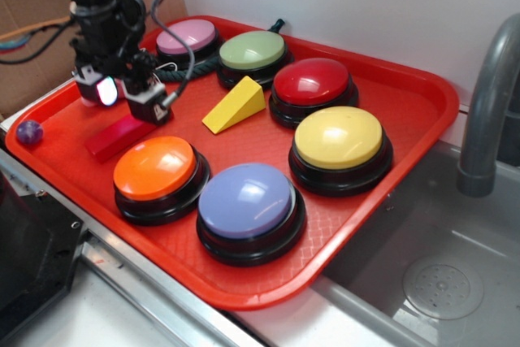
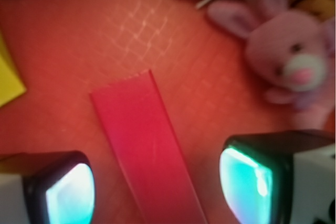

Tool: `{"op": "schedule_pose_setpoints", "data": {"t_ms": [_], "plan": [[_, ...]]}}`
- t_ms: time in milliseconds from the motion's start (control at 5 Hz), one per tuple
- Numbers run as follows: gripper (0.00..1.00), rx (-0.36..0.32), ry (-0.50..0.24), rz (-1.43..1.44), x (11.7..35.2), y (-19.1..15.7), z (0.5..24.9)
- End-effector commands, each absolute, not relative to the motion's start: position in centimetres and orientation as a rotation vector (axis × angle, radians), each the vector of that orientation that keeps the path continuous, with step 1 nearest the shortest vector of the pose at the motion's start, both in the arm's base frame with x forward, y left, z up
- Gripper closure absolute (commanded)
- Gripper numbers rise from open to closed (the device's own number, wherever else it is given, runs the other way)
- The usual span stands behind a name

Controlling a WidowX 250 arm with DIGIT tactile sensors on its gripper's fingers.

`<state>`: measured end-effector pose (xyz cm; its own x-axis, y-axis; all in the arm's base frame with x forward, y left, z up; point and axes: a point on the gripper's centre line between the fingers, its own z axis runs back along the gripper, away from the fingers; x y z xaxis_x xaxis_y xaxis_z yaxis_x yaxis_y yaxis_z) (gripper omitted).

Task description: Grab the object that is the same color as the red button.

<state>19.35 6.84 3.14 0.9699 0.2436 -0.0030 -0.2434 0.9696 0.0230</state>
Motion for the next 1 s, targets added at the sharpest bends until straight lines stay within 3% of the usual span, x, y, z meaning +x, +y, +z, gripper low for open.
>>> {"op": "schedule_pose_setpoints", "data": {"t_ms": [0,200,600,800], "plan": [[0.00,-0.020,-0.028,0.227,19.9,7.1,1.8],[1.00,0.004,-0.007,0.230,20.0,7.2,1.8],[1.00,0.019,0.011,0.194,20.5,6.5,3.9],[1.00,0.021,-0.008,0.179,21.6,5.1,8.6]]}}
